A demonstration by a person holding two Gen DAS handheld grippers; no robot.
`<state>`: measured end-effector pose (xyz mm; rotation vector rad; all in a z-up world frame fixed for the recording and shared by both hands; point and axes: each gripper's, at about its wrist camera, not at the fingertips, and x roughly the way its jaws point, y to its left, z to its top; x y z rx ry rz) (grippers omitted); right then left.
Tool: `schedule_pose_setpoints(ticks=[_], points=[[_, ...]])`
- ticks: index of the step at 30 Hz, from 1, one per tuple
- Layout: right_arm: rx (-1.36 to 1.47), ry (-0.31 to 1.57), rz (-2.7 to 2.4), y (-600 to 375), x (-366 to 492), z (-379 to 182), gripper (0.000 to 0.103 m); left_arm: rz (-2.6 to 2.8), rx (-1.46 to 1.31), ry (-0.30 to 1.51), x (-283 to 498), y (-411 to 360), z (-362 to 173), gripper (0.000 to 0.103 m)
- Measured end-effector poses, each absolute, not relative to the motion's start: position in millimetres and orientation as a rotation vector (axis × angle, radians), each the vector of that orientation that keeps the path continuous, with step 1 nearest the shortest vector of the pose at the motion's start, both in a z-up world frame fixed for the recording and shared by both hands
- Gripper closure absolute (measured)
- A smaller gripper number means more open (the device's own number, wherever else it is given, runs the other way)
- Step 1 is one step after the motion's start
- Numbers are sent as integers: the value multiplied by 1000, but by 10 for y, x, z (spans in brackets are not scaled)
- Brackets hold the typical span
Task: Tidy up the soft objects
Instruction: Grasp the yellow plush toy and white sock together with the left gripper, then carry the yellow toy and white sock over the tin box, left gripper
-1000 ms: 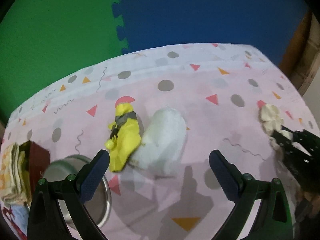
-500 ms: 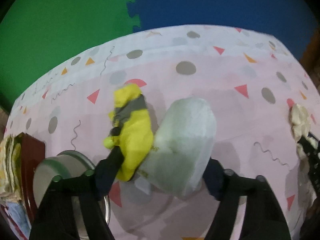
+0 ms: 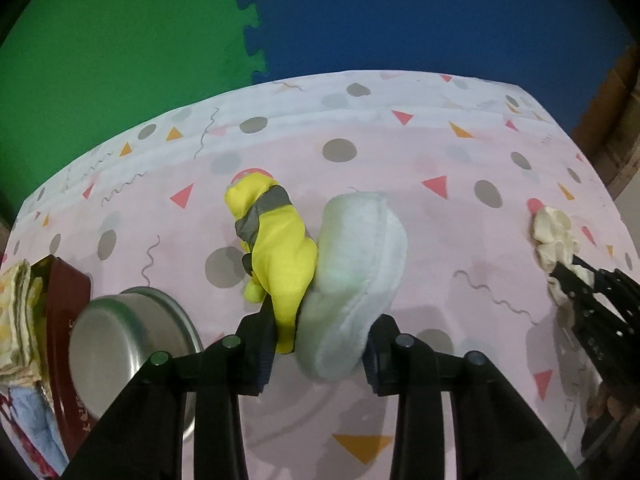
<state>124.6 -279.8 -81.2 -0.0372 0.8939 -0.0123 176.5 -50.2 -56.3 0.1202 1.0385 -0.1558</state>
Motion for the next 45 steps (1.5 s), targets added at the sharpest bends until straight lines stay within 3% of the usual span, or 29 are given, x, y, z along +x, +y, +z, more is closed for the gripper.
schedule_pose_setpoints(ticks=[26,45], points=[[-40,893,-12,-2799,1245,-811,78,-235,41,1017,1069,-459,92,70],[-45,893,-13,-2803,1242,-815,78,-22,9,987,651,773,499,70]])
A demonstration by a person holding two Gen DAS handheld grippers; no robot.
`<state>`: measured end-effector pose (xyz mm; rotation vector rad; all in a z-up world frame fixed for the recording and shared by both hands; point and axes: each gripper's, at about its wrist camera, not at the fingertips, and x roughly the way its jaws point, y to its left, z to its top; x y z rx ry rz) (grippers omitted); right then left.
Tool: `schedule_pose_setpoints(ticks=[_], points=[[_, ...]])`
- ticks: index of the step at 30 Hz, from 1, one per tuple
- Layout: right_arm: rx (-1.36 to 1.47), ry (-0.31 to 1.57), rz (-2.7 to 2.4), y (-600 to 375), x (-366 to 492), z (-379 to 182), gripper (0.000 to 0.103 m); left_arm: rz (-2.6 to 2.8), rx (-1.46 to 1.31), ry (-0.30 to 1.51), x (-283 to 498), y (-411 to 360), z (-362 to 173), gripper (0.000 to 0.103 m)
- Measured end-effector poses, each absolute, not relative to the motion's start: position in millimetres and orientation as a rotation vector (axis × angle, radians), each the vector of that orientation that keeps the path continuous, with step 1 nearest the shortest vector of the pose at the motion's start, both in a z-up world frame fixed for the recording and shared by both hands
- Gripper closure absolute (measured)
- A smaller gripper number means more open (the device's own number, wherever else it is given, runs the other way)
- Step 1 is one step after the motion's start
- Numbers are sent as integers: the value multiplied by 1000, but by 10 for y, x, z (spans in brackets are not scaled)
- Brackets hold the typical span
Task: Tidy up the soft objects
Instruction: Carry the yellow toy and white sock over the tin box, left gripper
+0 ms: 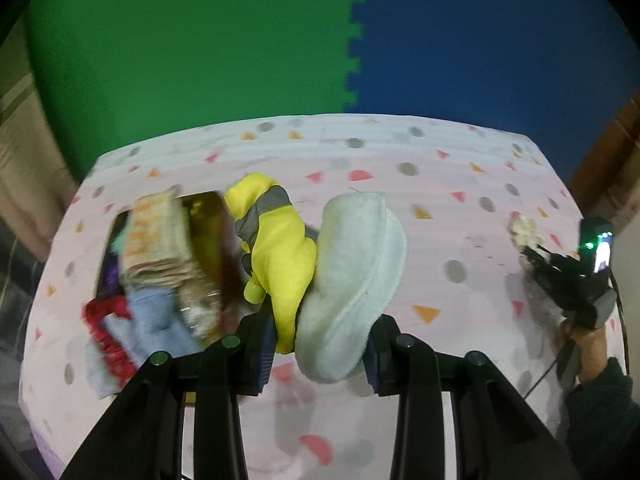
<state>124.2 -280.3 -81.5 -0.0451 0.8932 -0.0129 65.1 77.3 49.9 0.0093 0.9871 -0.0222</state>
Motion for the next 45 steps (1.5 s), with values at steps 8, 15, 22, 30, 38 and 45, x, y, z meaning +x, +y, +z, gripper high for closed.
schedule_pose_setpoints(ticks=[8,15,22,30,38,45], points=[[-54,893,-16,-2796,1245,-816,78,47,-78,989,547,1305,532,70],[-65,893,-22,-2782,1241,-813,78,46,-101,967,516,1438,590,70],[-68,892,-24,-2774,1237,-815,78,92,-98,963,529,1591,594,70],[-68,892,-24,-2778,1236,-816,78,208,-75,959,563,1941,569,70],[-68,892,-25,-2778,1236,-816,78,245,-62,975,575,2197,435,70],[-71,892,-27,-2781,1236,-821,78,250,-58,986,582,2297,275,70]])
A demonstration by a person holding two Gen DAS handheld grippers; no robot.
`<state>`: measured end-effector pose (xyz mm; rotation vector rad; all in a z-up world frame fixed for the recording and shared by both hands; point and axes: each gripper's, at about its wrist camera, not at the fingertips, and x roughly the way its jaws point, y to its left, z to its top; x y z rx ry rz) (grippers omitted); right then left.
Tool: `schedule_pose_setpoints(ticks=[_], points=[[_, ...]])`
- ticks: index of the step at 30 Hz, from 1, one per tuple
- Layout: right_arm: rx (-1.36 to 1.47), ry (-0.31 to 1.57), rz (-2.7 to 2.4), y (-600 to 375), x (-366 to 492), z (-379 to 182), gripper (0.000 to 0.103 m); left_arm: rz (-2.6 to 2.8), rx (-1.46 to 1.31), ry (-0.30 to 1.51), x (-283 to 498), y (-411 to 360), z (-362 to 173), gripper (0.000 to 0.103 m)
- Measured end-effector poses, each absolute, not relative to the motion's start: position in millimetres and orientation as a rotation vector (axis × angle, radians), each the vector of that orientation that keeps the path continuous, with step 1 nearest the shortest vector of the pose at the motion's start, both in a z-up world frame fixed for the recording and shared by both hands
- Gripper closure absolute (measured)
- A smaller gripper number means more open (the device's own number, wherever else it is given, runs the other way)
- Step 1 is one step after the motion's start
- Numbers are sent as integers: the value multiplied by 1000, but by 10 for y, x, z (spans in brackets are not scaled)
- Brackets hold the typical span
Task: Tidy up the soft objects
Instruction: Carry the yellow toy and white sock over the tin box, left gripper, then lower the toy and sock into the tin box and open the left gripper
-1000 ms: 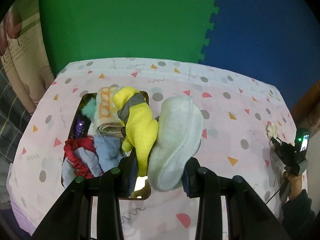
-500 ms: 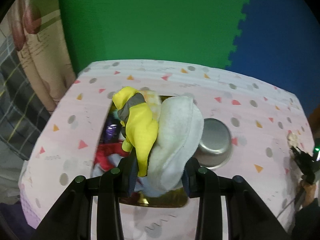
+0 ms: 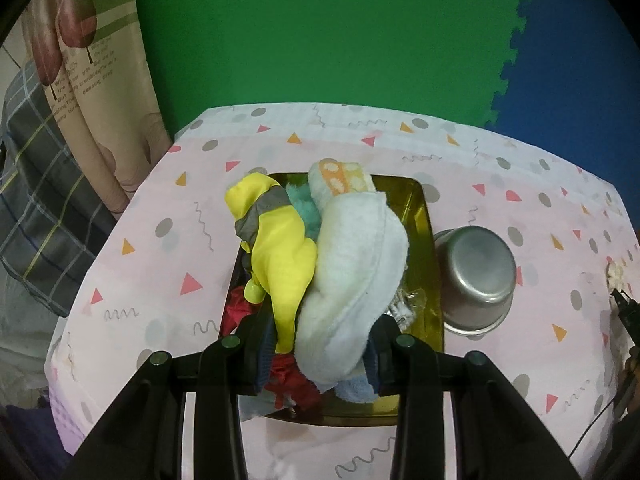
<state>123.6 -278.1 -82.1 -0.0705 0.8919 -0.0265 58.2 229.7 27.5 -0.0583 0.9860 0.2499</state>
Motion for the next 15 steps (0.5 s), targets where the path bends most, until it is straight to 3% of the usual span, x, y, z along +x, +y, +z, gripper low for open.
schedule_pose_setpoints(ticks=[15], points=[[-89,892,-38,-2761,1232,-819,78,290,4,974,786,2319,42,69]])
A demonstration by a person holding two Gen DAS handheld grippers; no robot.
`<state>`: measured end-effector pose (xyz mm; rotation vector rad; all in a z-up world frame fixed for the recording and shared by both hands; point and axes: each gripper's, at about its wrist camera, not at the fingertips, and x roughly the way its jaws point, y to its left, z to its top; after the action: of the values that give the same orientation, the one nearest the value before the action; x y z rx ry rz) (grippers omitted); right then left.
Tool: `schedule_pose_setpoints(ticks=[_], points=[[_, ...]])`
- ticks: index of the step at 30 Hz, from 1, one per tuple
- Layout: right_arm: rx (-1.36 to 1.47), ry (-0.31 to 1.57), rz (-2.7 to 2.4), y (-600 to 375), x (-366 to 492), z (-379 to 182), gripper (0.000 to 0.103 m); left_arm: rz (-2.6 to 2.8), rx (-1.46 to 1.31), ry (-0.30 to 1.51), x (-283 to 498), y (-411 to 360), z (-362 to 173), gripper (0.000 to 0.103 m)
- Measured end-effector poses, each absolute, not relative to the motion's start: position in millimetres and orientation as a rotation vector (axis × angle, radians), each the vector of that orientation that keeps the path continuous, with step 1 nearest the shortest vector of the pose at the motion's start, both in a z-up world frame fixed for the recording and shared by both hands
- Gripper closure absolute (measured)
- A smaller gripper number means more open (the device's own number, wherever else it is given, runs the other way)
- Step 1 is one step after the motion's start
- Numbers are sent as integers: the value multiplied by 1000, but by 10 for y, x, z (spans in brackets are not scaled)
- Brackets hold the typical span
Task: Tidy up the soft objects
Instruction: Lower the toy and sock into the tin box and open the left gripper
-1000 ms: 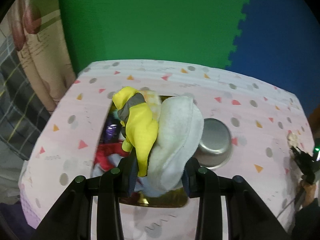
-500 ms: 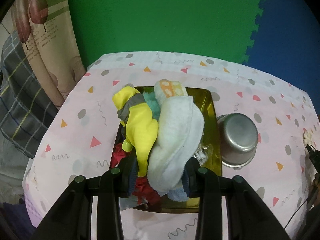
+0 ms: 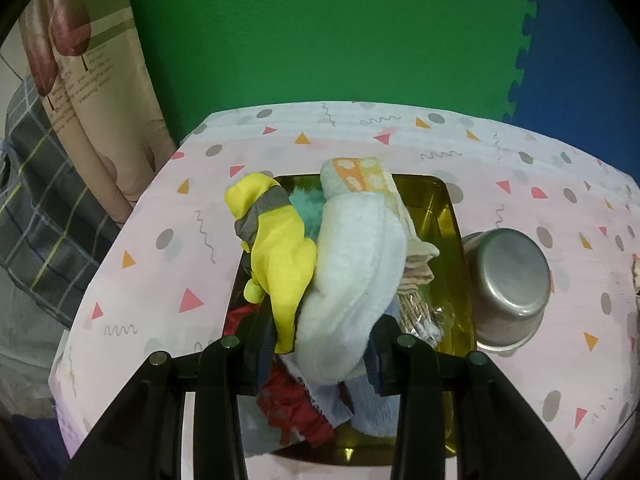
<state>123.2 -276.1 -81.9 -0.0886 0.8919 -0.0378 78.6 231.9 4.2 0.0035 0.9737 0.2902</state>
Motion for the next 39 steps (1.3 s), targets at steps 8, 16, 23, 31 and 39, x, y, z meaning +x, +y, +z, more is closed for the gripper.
schedule_pose_setpoints(ticks=[8,16,23,31,39], points=[[-100,892,-44,-2752,1228,-820,78,298,1,986,899,2387,-60,69],[-106,891,-46,-2751,1228,-818,78,299,19,990,928,2387,-110,61],[-108,891,-46,-2751,1231,-814,78,332,80,967,902,2322,-108,37],[-111,891,-47,-2752,1234,-815,78,348,95,934,810,2314,-15,24],[-118,891,-50,-2743,1231,-821,78,379,62,888,661,2330,154,21]])
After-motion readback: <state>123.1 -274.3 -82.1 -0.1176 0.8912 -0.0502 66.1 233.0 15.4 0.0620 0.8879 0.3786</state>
